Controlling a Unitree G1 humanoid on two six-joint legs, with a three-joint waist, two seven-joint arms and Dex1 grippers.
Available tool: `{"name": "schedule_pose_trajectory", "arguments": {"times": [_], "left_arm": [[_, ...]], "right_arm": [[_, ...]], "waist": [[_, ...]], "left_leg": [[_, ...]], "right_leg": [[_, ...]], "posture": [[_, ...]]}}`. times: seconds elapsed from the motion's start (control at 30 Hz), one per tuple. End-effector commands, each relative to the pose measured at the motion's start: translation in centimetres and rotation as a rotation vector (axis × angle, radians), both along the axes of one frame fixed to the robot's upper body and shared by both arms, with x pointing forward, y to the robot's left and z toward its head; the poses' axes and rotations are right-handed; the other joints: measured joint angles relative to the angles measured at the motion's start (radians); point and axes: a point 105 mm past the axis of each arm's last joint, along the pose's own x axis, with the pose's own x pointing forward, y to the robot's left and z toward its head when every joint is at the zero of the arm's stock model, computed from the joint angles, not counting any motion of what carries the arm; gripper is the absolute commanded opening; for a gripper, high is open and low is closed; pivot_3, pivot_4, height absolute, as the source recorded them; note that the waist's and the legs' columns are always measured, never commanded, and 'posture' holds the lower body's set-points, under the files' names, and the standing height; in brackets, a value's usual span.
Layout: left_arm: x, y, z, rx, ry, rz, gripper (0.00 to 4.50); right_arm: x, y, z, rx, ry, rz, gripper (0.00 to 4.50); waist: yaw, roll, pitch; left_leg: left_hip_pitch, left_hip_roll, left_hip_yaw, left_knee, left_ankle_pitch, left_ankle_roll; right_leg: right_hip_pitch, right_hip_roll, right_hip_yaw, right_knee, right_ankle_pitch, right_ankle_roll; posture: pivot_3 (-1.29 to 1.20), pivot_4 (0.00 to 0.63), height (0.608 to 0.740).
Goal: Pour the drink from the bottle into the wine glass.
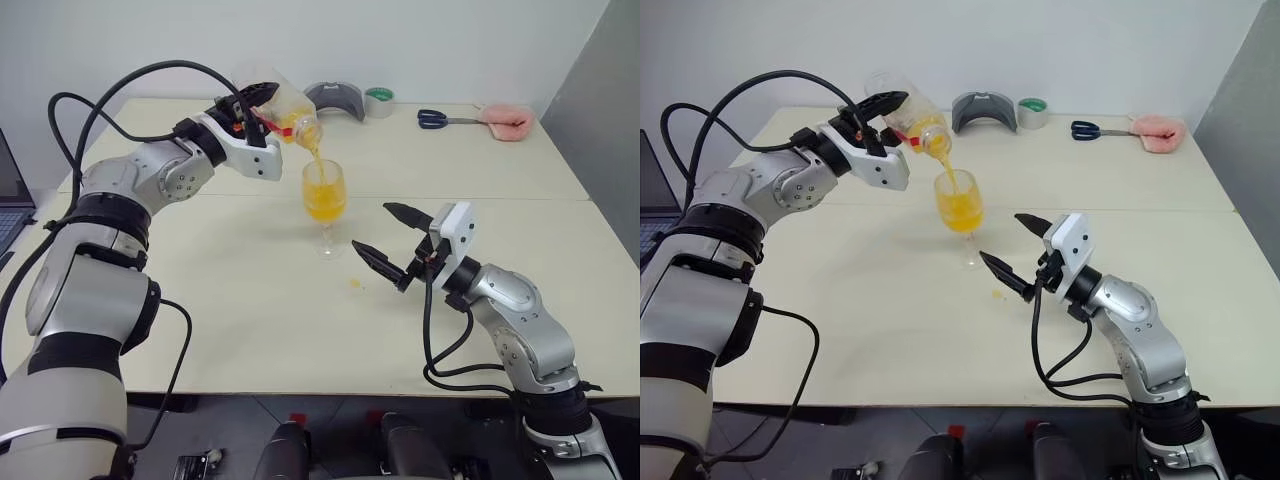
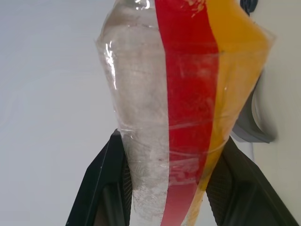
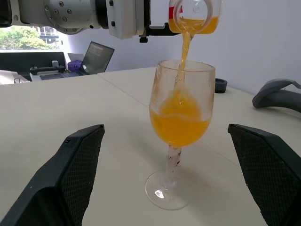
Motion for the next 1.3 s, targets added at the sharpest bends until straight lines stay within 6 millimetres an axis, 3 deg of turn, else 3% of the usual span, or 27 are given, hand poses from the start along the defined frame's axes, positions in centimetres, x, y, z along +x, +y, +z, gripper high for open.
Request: {"name": "schedule_pose_trajectory", "arguments": {"times": [0.03,0.73,1.13,1.3], "left_arm": [[-0.4,0.3,2.4,-0.019,-0.074,0.001,1.69],[0.0,0.1,1.6,-0.059,-0.030,0.003,1.69],[0.6,-0.9,-0.4,-0.473,0.250,-0.082,1.69],[0.8,1.2,-1.2,-0.814,0.418,-0.087,1.69]], "right_arm": [[-0.7,0.2,1.2,0.019,-0.053,0.014,4.50],[-0.9,0.3,1.0,0.013,-0.051,0.014,4.50],[-1.2,0.9,1.7,0.030,-0.073,0.021,4.50],[-2.2,2.0,2.5,0.007,-0.090,0.092,4.50]], "waist": [[0.000,0.000,0.000],[-0.003,0.000,0.000],[-0.006,0.000,0.000],[-0.011,0.000,0.000]], "left_leg": [[0.000,0.000,0.000,0.000,0.000,0.000],[-0.004,0.000,0.003,0.001,0.000,0.000],[-0.004,0.000,0.003,0.002,0.001,-0.001],[-0.005,0.001,0.002,0.002,0.001,-0.001]], "right_leg": [[0.000,0.000,0.000,0.000,0.000,0.000],[-0.008,-0.001,0.002,0.005,0.000,0.000],[-0.008,-0.001,0.001,0.006,0.000,0.000],[-0.008,-0.001,0.002,0.007,0.000,0.000]], "posture": [[0.00,0.150,0.740],[0.00,0.150,0.740],[0.00,0.150,0.740],[0.00,0.150,0.740]]}}
